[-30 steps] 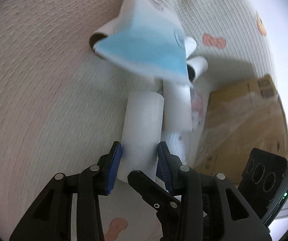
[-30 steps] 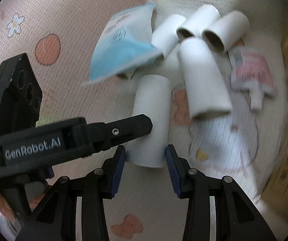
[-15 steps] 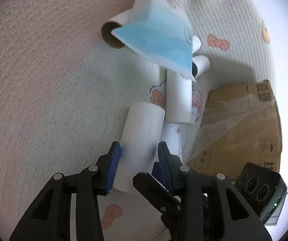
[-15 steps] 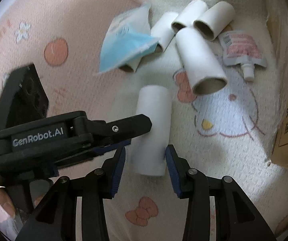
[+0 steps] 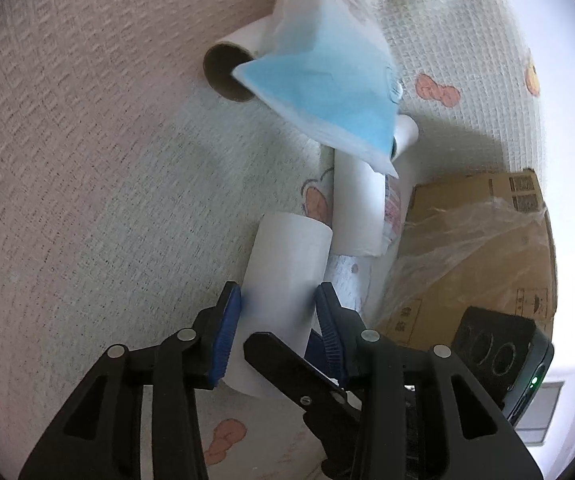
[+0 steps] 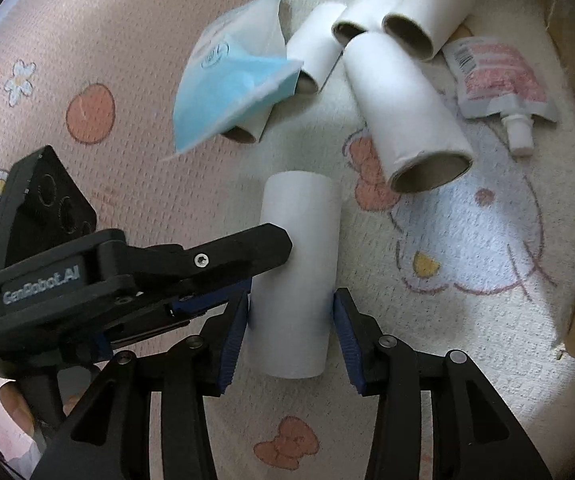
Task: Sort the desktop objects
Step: 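Lift the third tube with both tools and carry it over the box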
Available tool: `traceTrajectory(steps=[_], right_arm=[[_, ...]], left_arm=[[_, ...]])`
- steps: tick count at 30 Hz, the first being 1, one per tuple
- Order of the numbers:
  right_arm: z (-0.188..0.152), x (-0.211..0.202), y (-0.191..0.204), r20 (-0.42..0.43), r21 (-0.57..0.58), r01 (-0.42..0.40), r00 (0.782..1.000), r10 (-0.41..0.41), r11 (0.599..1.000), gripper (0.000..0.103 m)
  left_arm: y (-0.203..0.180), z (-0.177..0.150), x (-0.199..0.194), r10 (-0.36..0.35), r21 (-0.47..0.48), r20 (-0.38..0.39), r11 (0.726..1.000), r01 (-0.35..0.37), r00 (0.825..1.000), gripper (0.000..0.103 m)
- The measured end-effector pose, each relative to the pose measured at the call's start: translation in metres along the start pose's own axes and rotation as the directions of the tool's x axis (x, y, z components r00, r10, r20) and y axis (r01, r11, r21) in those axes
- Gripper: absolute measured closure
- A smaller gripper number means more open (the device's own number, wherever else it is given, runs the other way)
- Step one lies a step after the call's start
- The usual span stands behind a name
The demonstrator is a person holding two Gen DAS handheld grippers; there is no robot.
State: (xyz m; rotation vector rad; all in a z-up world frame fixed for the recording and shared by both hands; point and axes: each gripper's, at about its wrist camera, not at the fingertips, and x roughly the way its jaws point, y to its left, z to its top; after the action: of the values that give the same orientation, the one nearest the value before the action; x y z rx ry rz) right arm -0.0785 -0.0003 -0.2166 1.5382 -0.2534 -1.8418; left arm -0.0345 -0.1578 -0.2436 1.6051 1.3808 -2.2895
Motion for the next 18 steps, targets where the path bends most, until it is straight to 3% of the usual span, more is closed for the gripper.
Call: traceTrajectory(steps=[8,11,18], right_arm=[[0.01,-0.018,0.016,0.042,-0.052,0.008,0.999,-0.006,0.999,0.06],[0.018,-0.034,0.025,0.084,-0.088,0.03,0.996,-0.023,0.996,0.06],[0.033,-0.082,0.036,0.214,-0.102,0.0,0.977,0.022,0.995,0.06]], left_arm=[[-0.047,-0.015,-0.022,0.079,0.239,0.105,0.966,-0.102,0.991,0.062],[-0.068,-0.017,-0.034,0.078,0.295,0.148,0.948,-0.119,0.986,0.062],[-0.106,-0.013,-0.065,0.017,0.366,0.215,0.926,-0.097,0.976,0.062]])
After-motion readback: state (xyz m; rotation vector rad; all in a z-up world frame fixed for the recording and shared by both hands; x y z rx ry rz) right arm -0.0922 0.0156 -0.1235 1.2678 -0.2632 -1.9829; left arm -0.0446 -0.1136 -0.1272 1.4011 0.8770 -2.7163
